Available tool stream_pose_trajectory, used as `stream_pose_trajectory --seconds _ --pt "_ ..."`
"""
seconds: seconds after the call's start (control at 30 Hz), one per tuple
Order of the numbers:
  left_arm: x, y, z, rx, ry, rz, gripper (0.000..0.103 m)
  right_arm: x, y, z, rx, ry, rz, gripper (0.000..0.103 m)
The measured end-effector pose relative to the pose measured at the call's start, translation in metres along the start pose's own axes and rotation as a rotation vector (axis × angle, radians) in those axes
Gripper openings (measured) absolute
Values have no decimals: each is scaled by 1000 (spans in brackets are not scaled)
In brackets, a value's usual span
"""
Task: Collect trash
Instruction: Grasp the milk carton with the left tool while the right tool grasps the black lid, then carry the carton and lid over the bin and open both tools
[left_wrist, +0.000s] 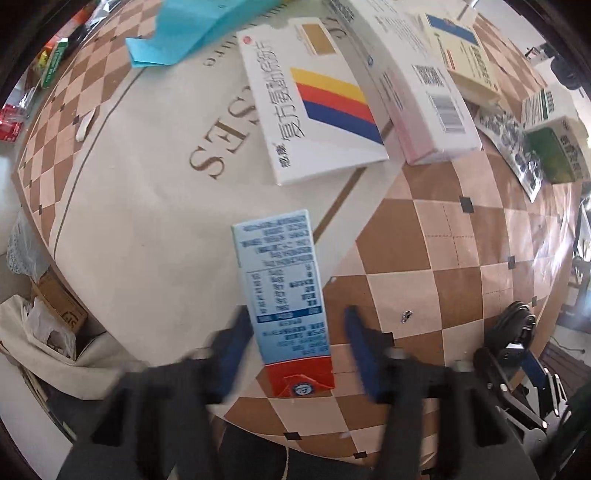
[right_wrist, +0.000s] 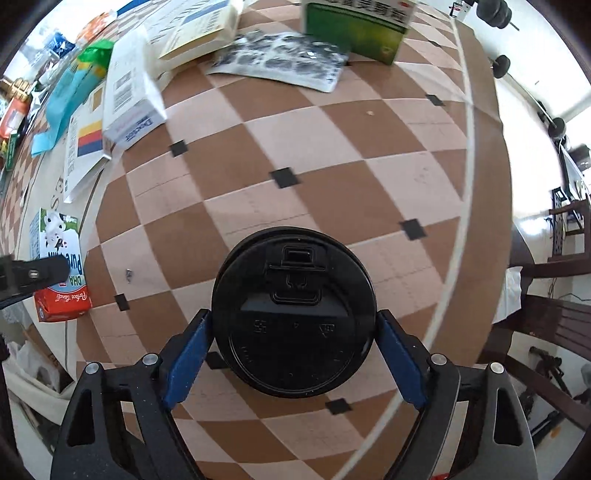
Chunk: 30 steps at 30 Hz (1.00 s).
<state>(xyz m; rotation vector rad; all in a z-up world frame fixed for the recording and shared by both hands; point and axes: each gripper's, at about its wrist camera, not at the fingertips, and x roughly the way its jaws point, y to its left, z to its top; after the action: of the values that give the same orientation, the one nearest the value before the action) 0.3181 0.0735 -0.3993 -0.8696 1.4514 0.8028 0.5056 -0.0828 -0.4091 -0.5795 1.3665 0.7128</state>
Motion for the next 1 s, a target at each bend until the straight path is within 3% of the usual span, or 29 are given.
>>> stream_pose_trajectory --seconds 0.23,0.47,0.63,0.83,1.0 --pt "-26 -2 -29 92 -98 44 29 -18 -17 -8 42 -44 6 88" --pt "-79 44 -97 126 -243 70 29 -55 30 -55 33 -120 48 88" --pt "-92 80 -140 102 -276 45 29 -75 74 -102 2 -143 101 88" --pt "-75 129 -185 51 -277 6 29 -63 132 -177 -45 -97 137 88" --pt "-20 164 -209 22 -203 6 29 -25 165 -244 -77 0 139 88"
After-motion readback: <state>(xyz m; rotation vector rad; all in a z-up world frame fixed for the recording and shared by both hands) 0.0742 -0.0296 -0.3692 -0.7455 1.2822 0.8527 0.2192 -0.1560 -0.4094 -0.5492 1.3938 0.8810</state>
